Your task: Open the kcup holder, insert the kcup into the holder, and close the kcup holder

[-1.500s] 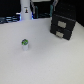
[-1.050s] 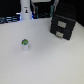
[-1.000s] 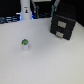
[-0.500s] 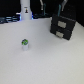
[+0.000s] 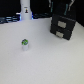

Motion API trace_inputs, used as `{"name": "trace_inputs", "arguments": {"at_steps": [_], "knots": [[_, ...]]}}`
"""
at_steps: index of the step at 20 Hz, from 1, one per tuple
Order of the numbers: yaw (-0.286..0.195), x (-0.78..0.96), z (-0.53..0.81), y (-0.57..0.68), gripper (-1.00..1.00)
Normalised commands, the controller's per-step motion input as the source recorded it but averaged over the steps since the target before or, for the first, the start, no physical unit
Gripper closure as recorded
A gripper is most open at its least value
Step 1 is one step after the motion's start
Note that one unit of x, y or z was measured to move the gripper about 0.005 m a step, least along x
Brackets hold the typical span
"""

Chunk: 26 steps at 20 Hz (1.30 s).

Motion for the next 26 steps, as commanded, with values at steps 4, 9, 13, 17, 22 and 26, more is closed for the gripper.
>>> {"name": "trace_inputs", "arguments": {"at_steps": [4, 9, 13, 17, 22, 26], "knots": [[-0.134, -0.25, -0.2, 0.63, -1.0], [-0.09, -0.17, -0.36, 0.46, -1.0], [-0.038, -0.16, -0.37, 0.3, -1.0], [-0.025, -0.18, -0.33, 0.32, -1.0], [-0.022, -0.2, -0.32, 0.32, -1.0], [-0.012, -0.23, -0.34, 0.25, -1.0]]}}
